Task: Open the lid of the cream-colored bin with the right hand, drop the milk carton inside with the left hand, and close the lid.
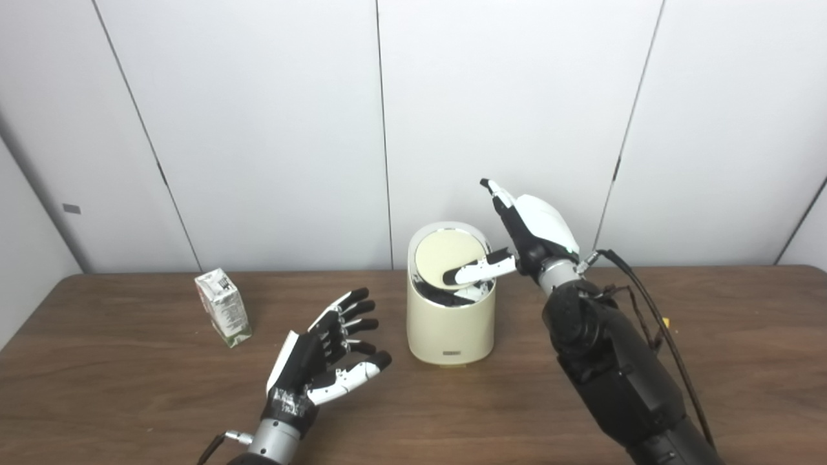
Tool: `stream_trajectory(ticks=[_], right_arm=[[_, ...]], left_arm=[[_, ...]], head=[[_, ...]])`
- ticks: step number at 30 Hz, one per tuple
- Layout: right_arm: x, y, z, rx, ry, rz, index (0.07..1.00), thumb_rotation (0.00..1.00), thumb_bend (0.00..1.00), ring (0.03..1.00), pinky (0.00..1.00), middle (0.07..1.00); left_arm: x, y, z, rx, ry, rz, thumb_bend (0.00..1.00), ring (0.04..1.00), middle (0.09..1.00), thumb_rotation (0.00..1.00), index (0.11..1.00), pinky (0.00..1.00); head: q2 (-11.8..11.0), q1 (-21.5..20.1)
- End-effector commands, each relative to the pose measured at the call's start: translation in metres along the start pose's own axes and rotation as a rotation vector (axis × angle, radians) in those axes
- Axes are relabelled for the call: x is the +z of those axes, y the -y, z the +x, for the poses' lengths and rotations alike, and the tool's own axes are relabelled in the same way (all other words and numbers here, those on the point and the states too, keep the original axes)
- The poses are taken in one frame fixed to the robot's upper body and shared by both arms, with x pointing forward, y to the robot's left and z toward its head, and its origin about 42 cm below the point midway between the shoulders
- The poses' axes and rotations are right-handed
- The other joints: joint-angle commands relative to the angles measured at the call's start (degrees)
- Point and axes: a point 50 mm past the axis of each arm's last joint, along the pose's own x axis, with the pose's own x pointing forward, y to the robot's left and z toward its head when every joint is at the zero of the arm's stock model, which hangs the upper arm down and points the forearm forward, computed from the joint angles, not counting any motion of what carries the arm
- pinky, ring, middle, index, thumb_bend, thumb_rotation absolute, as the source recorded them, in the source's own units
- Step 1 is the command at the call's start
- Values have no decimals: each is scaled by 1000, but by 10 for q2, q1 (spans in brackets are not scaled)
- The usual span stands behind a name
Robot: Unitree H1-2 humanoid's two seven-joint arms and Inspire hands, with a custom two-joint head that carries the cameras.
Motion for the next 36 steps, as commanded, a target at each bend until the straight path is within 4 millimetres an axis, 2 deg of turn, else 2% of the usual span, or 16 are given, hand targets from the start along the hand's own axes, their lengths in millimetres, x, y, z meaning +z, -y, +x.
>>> stream_trajectory(ticks=[1,10,15,18,21,24,25,28,32,36], right_arm=[[5,18,7,-61,29,-87,960,363,973,900,779,952],[5,12,5,-24,27,-404,961,326,916,904,830,961],[5,8,2,5,12,-433,951,304,929,916,862,960],[5,12,1,-20,31,-369,948,322,897,909,864,951],[5,21,0,-48,58,-228,933,386,871,898,852,939],[5,33,-3,-72,84,-112,928,438,867,884,781,932],[5,36,-4,-80,93,-94,917,444,867,859,715,916],[8,48,-12,-78,95,29,907,401,844,851,673,909],[4,55,-25,-39,83,203,910,346,808,876,707,928],[-8,57,-38,-51,84,270,910,370,780,869,699,929]], left_arm=[[20,0,16,-7,94,14,713,783,854,201,909,614],[23,1,15,-8,92,9,721,785,854,214,906,614],[25,0,13,-7,89,15,706,787,857,198,905,613],[24,-1,13,-7,91,16,693,785,858,187,906,620],[23,-1,13,-8,90,13,688,789,859,189,910,628],[23,-1,13,-8,87,10,707,786,858,198,910,621],[23,-1,13,-7,87,9,707,785,857,194,909,620],[22,-1,14,-8,86,17,708,784,854,200,908,622],[22,-1,14,-5,86,20,711,786,850,204,902,627],[22,-1,14,-8,86,17,704,787,854,200,909,626]], head=[[1,0],[9,7],[11,7],[10,5],[8,4],[8,4],[8,4],[6,4],[5,4],[5,3]])
